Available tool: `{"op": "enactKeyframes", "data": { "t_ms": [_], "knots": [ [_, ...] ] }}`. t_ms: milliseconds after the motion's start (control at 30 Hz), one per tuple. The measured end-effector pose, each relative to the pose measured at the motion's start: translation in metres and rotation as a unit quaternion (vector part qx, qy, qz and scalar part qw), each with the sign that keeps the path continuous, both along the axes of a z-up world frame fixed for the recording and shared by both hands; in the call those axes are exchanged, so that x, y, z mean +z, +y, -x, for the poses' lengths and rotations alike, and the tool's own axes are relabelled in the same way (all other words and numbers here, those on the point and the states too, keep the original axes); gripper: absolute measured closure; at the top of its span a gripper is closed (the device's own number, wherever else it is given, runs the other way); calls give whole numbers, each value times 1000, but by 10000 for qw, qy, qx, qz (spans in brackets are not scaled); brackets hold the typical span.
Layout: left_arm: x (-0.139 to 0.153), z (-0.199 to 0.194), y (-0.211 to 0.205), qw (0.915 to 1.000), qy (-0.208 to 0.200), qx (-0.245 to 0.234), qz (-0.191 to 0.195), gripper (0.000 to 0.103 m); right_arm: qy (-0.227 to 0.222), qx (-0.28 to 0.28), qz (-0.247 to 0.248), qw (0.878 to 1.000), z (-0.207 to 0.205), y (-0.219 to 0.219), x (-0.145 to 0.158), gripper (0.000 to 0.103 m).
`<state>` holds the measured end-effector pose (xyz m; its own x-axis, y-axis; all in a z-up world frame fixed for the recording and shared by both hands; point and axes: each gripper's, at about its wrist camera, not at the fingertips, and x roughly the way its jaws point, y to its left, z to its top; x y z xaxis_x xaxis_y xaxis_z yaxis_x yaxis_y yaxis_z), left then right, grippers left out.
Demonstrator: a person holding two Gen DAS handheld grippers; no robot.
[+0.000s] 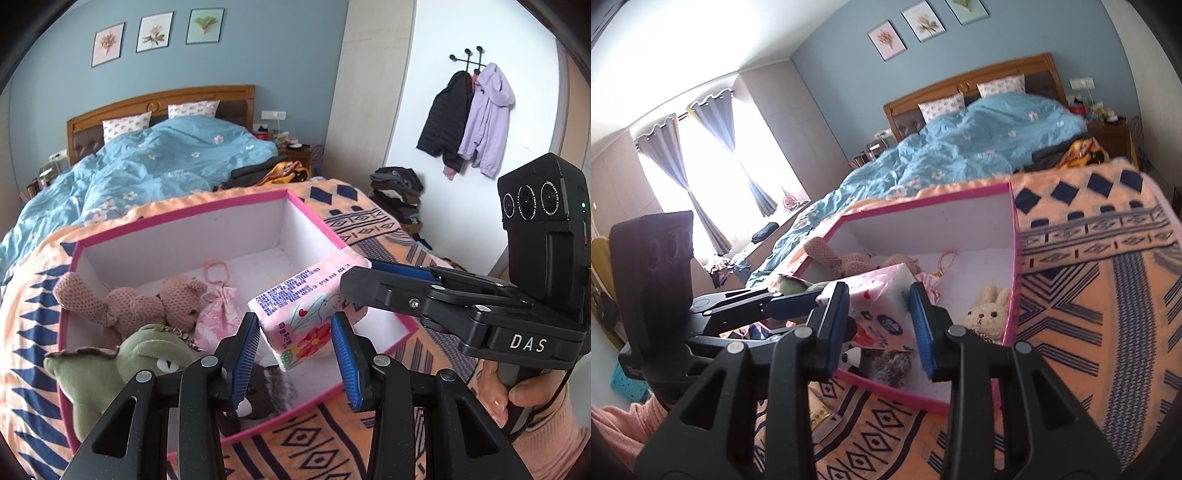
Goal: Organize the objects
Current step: 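Carry the pink tissue pack with the right gripper and release it into the box, then move the right gripper to the beige tissue pack and grasp it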
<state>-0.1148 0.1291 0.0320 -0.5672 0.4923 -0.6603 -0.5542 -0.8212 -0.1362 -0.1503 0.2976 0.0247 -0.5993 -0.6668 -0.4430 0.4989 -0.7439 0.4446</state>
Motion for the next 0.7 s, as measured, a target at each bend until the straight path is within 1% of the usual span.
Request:
{"op": "enactKeyframes", "data": {
  "t_ms": [100, 400, 500, 533, 633, 700],
  "knots": [
    [-7, 9, 3, 9999, -105, 32, 57, 63, -113, -65, -103, 9999, 8, -2, -7, 66],
    [-31, 31, 10, 9985, -476, 176, 211, 63, -240, -236, -628, 9975, 28, -14, -20, 65],
    [-35, 34, 10, 9980, -445, 314, 317, 63, -127, -300, -806, 9962, 28, -17, -20, 65],
    [-36, 35, 9, 9978, -463, 348, 319, 61, -90, -313, -823, 9961, 28, -18, -19, 65],
    [-37, 36, 5, 9975, -489, 419, 278, 60, -60, -316, -839, 9960, 26, -17, -19, 65],
    [-37, 35, 1, 9976, -449, 449, 265, 58, -58, -316, -834, 9960, 23, -15, -20, 65]
  ]
}}
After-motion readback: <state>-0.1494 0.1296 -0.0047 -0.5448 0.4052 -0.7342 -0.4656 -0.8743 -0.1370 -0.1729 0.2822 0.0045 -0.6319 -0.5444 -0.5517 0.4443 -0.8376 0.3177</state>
